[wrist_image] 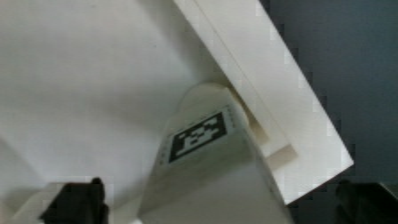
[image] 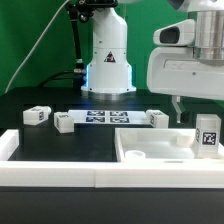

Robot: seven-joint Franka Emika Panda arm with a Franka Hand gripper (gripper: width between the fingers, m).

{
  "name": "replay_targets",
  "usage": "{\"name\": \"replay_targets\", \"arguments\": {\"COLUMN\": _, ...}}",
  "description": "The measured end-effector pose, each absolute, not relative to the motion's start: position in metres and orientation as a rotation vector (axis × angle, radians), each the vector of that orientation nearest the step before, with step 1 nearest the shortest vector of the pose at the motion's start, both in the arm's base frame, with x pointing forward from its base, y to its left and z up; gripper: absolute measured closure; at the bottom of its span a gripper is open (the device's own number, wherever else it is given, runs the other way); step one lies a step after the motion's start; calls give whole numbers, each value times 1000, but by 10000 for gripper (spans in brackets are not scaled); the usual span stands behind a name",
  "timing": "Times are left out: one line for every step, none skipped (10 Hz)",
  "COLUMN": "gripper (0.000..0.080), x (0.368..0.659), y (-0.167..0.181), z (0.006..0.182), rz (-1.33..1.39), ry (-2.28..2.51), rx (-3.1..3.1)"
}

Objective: Assemble one leg

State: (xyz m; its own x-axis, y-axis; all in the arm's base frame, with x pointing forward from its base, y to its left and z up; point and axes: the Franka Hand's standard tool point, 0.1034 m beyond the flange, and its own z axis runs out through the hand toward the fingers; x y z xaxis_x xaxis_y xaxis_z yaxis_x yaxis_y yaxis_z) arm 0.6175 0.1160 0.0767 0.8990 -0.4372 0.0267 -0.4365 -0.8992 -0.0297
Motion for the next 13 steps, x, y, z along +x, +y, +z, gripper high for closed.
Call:
{"name": "replay_targets", "arguments": {"gripper": 150, "x": 618, "y": 115, "z": 77, "rz": -57, "ry": 525, "rx": -3081}}
{"name": "replay_targets", "arguments": {"gripper": 150, "x": 618, "y": 114, "z": 77, "rz": -62, "ry": 336, "rx": -3116}}
{"name": "replay_targets", "arguments": {"gripper": 150, "x": 618, "y": 114, "z": 77, "rz": -62, "ry": 326, "rx": -3117}}
{"name": "replay_targets", "arguments": {"gripper": 278, "x": 618, "y": 114, "z": 77, "rz": -62, "ry": 333, "rx": -3116}}
{"name": "replay_targets", "arguments": {"gripper": 418, "x": 618, "y": 114, "z": 77, "rz": -62, "ry": 333, "rx": -3116}}
{"name": "replay_targets", "arguments": {"gripper": 418, "x": 618, "y": 114, "z": 77, "rz": -62, "ry": 333, "rx": -3116}}
{"name": "replay_targets", "arguments": {"gripper": 508, "x": 618, "y": 114, "z": 77, "rz": -62, "ry": 340, "rx": -3115}}
{"name": "replay_targets", "arguments": {"gripper": 508, "x": 618, "y": 114, "z": 77, "rz": -62, "ry": 377, "rx": -3110}}
{"name": "replay_targets", "arguments": {"gripper": 508, "x": 618, "y": 114, "z": 77, "rz": -63, "ry": 430, "rx": -3101}}
{"name": "replay_targets", "arguments": {"gripper": 508, "x": 617, "y": 115, "z": 77, "rz": -69, "ry": 564, "rx": -3076}}
{"name": "replay_targets", "arguments": {"gripper": 508, "x": 617, "y": 115, "z": 76, "rz": -80, "ry": 772, "rx": -3020}}
{"name": "replay_targets", "arguments": {"gripper": 508, "x": 617, "y": 114, "z": 76, "rz": -85, "ry": 964, "rx": -2949}}
{"name": "replay_targets", "arguments": {"gripper": 508, "x": 618, "y": 112, "z": 76, "rz": -89, "ry": 1133, "rx": -2863}}
